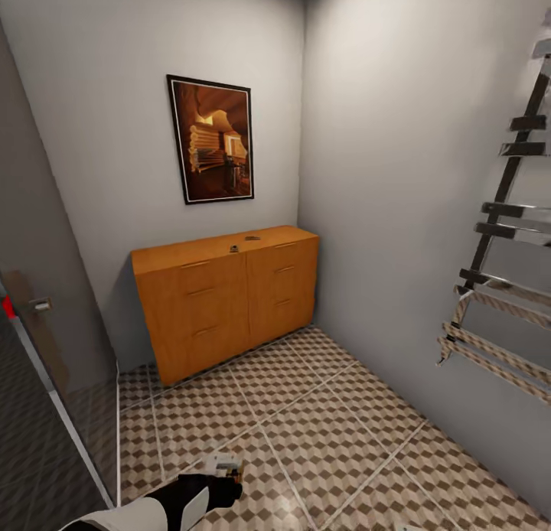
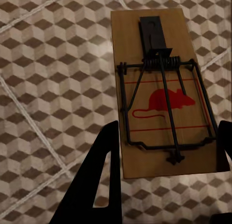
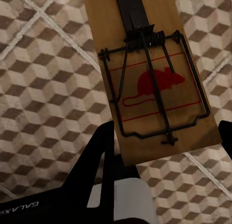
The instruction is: Take the four mousetraps from the cabinet in the bathroom and place them on the bathroom floor. Make sure all four end up on the same floor surface, and ensure that at least two of them are either under or directly next to the same bathroom sink.
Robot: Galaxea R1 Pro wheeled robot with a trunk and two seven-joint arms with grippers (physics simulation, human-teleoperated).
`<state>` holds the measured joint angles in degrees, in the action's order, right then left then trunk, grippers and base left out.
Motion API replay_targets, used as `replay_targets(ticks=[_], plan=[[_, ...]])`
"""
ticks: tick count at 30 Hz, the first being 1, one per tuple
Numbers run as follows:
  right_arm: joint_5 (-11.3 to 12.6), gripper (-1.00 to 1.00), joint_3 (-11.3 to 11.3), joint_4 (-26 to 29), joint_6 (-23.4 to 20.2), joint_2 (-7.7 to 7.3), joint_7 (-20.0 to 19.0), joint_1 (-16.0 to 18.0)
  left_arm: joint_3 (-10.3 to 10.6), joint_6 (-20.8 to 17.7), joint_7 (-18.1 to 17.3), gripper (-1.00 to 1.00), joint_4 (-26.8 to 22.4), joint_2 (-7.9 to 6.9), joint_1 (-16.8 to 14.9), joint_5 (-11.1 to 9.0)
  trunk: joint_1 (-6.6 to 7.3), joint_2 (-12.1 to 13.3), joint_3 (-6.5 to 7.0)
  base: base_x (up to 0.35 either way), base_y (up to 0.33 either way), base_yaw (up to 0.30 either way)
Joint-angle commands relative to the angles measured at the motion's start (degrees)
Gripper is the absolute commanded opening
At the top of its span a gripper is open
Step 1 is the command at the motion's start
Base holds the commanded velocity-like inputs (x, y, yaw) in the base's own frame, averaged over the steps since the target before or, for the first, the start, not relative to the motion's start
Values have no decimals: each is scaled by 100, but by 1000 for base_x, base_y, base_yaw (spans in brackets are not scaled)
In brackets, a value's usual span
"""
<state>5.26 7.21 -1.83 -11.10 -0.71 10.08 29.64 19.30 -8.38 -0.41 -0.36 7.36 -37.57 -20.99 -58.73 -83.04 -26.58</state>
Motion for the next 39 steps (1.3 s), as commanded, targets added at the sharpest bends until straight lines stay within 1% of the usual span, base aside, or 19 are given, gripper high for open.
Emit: replay_targets(ticks=[1,5,9,13,15,17,20,23,25,26,27,28,29,30,31,32,34,36,39], plan=[[63,-100,15,-10,11,-4,-12,6,47,-27,11,-100,-3,-10,0,-54,0,-4,-6,0,0,-300],[63,-100,14,-10,11,16,-53,-28,51,-38,17,-100,6,-64,6,-63,0,-4,-6,0,0,-300],[63,-100,16,-10,20,25,-70,-164,51,-51,22,-100,9,-141,51,-69,0,-4,-6,0,0,-300],[74,-100,17,-10,116,27,-77,-333,50,-50,23,-100,10,-211,344,-71,0,-4,-6,0,0,-300],[82,-100,20,-10,138,22,-95,-372,52,-53,32,-100,10,-227,439,-70,0,-4,-6,0,0,-300],[85,-100,23,-10,149,20,-125,-409,62,-62,39,-100,5,-183,572,-51,0,-4,-6,0,0,-300],[88,-100,25,-10,153,12,-148,-435,50,-58,22,-100,2,-98,631,-76,0,-4,-6,0,0,-300],[89,-100,25,-10,141,-7,-160,-444,58,-53,24,-100,3,-83,655,-75,0,-4,-6,0,0,-300],[89,-100,26,-10,134,-13,-166,-447,63,-55,28,-100,7,-179,663,-80,0,-4,-6,0,0,-300],[89,-100,26,-10,134,-13,-169,-450,67,-50,30,-100,8,-277,666,-80,0,-4,-6,0,0,-300],[89,-100,26,-10,136,-12,-169,-452,68,-48,30,-100,8,-329,667,-80,0,-4,-6,0,0,-300],[89,-100,26,-10,139,-12,-171,-461,70,-49,31,-100,9,-442,669,-82,0,-4,-6,0,0,-300],[89,-100,26,-10,143,-13,-173,-468,71,-49,31,-100,9,-499,670,-83,0,-4,-6,0,0,-300],[89,-100,26,-10,150,-13,-176,-484,72,-49,32,-100,9,-605,670,-85,0,-4,-6,0,0,-300],[88,-100,26,-10,154,-12,-179,-495,72,-49,32,-100,9,-649,671,-86,0,-4,-6,0,0,-300],[88,-100,26,-10,160,-11,-186,-510,73,-49,32,-100,10,-726,671,-87,0,-4,-6,0,0,-300],[89,-100,26,-10,165,-5,-201,-524,73,-45,32,-100,10,-810,671,-86,0,-4,-6,0,0,-300],[89,-100,26,-10,170,7,-219,-531,73,-47,32,-100,10,-848,672,-83,0,-4,-6,0,0,-300],[89,-100,26,-10,182,22,-231,-535,73,-49,32,-100,10,-866,672,-82,0,-4,-6,0,0,-300]])
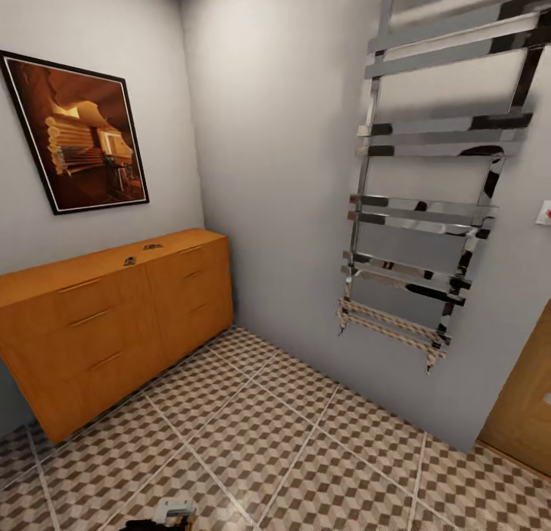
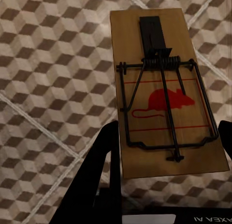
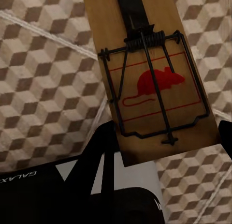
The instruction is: Take the four mousetraps from the cabinet in the bathroom and place them on the bathroom floor. Make sure all four end up on the same floor surface, and ensure that at least two of them are either under or directly next to the same bathroom sink.
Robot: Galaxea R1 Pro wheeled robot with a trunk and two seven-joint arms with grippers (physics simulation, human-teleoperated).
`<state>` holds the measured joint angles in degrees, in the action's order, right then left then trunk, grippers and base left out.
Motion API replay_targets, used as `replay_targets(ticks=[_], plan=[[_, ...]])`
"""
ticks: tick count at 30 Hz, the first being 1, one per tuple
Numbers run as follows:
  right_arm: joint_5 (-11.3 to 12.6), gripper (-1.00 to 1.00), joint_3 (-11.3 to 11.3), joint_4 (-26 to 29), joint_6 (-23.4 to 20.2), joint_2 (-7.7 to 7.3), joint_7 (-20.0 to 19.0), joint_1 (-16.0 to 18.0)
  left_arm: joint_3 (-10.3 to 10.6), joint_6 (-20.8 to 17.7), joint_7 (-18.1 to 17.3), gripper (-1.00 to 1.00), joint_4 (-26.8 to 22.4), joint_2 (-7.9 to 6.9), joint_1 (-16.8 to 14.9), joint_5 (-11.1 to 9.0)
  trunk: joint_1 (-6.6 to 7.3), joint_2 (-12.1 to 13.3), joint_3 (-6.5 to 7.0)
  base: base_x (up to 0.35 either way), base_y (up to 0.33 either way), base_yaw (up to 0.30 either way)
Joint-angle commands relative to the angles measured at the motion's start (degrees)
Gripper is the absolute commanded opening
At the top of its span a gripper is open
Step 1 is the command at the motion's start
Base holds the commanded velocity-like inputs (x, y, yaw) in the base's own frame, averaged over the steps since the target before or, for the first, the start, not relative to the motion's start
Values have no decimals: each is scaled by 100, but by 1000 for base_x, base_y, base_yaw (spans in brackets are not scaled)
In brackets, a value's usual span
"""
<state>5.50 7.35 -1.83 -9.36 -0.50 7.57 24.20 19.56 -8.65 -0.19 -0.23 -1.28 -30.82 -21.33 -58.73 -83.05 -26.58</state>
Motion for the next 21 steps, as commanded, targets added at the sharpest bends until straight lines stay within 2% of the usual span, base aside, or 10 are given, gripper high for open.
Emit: replay_targets(ticks=[1,21], plan=[[65,-100,12,-10,26,3,15,4,48,-22,10,-100,-3,-2,-3,-46,0,-3,-6,0,0,-300],[57,-100,11,-10,180,31,-236,-44,43,-22,10,-100,-3,-4,-3,-47,0,-3,-6,0,0,-300]])
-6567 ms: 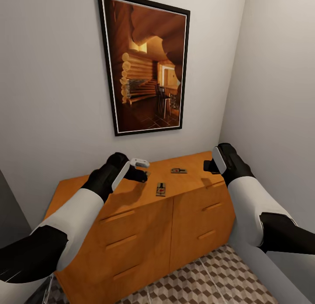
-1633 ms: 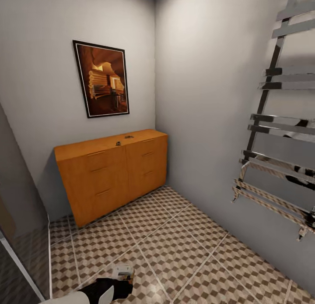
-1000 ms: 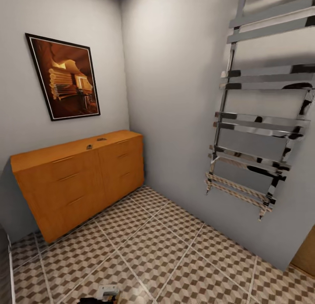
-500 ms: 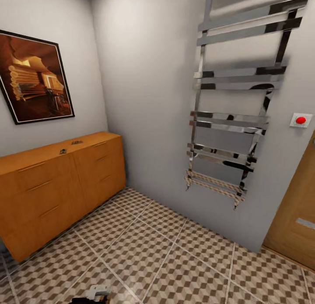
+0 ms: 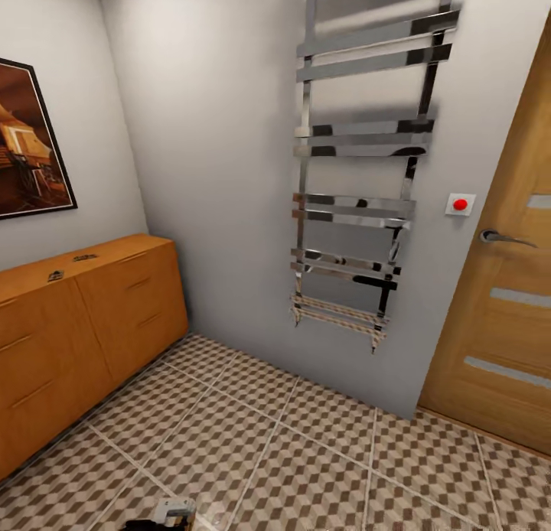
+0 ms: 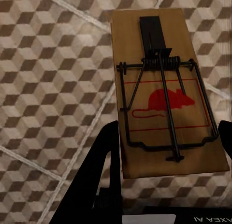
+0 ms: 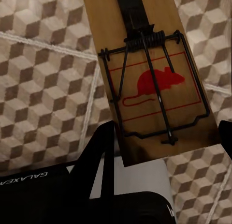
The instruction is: Take the four mousetraps from the cabinet in the bathroom and place them on the bathroom floor. Make sure all four end up on the same floor surface, and ensure that at least two of them are either under or directly next to the same bathroom sink.
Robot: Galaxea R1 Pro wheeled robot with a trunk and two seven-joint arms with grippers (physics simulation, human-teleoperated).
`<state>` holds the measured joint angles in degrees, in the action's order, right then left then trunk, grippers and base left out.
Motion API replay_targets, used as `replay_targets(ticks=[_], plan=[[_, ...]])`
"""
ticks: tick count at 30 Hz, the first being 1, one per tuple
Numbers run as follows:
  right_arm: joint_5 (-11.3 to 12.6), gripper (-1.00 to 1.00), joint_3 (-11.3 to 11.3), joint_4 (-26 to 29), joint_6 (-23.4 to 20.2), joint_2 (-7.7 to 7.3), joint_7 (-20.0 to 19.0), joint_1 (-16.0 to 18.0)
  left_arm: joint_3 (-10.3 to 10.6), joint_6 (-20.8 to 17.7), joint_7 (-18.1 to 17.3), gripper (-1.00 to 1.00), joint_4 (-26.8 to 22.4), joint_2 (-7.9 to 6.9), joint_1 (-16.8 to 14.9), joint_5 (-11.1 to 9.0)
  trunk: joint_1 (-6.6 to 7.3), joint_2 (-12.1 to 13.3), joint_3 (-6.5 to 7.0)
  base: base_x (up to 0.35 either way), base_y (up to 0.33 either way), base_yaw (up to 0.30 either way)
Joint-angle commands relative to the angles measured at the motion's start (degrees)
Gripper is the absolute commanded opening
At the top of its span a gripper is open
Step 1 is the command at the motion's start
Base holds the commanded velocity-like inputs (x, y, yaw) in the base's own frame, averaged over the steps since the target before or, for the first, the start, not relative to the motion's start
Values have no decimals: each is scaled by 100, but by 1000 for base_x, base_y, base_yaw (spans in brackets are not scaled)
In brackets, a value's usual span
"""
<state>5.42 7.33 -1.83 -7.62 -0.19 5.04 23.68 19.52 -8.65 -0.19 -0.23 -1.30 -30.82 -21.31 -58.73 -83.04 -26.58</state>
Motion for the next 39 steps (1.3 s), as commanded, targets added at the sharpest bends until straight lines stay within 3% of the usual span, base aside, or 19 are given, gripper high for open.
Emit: replay_targets(ticks=[1,39], plan=[[65,-100,14,-11,7,-1,13,8,49,-20,10,-100,-3,-2,-3,-48,0,-3,-6,0,0,-300],[73,-100,14,-11,-11,-49,-158,-48,47,-22,10,-100,-3,-2,-3,-48,0,-3,-6,0,0,-300]])
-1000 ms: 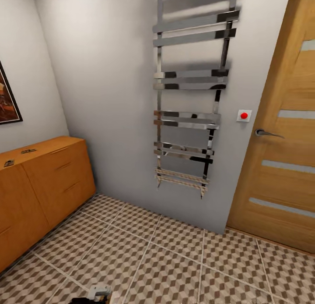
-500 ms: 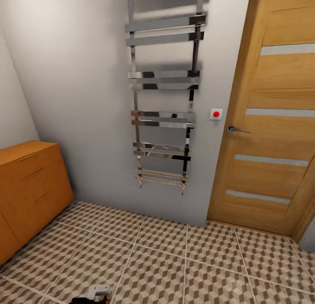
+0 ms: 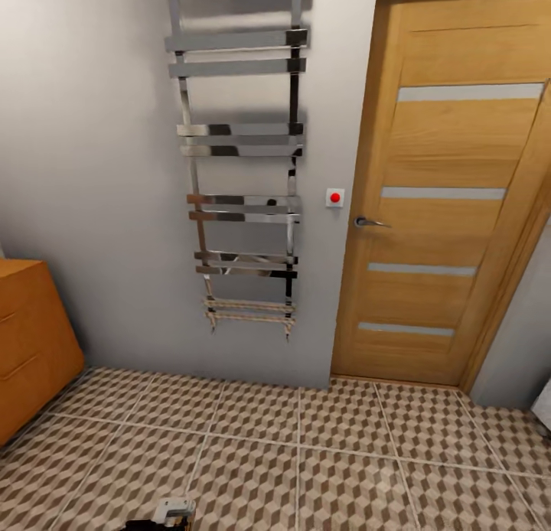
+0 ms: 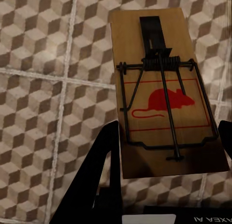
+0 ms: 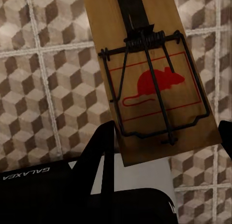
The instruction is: Take the four mousetraps from the cabinet in the bathroom and place them on the bathroom floor. Make sure all four end up on the same floor surface, and ensure that at least two of them are either under or directly next to the same bathroom sink.
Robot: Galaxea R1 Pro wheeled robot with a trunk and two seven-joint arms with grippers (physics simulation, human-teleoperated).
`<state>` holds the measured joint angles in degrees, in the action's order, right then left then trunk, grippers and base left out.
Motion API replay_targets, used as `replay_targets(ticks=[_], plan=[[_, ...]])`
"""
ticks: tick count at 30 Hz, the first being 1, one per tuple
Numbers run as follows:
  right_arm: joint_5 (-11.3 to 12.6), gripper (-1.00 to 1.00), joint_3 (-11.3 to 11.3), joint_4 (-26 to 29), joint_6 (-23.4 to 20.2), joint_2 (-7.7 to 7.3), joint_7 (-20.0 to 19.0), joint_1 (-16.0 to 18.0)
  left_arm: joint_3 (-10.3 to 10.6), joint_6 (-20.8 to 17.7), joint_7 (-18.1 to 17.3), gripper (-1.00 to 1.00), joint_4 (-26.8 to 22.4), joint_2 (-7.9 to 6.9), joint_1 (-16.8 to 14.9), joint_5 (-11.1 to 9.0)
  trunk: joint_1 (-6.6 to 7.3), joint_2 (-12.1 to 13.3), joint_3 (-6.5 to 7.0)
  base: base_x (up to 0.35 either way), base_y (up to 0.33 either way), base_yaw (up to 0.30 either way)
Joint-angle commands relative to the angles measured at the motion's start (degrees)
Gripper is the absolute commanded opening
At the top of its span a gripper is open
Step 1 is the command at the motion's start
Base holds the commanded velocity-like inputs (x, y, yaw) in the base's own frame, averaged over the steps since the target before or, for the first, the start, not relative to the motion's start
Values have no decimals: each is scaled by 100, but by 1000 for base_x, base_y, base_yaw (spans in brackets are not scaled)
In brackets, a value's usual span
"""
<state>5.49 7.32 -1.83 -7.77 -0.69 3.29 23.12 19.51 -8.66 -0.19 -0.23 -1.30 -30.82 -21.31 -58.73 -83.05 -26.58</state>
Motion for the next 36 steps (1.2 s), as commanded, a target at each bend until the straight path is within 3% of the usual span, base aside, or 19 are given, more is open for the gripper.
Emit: replay_targets(ticks=[1,16,27,36], plan=[[66,-100,15,-11,3,-1,17,8,49,-22,10,-100,-3,-2,-3,-48,0,-3,-6,0,0,-300],[66,-100,21,-11,9,-22,14,-4,48,-18,10,-100,-3,-39,-3,-47,0,-3,-6,0,0,-300],[66,-100,17,-11,12,-27,10,-9,40,-48,0,-100,-4,11,-3,-62,0,-3,-6,0,0,-300],[66,-100,24,-11,4,-28,7,-9,27,-88,-24,-100,-3,134,14,-75,0,-3,-6,0,0,-300]])
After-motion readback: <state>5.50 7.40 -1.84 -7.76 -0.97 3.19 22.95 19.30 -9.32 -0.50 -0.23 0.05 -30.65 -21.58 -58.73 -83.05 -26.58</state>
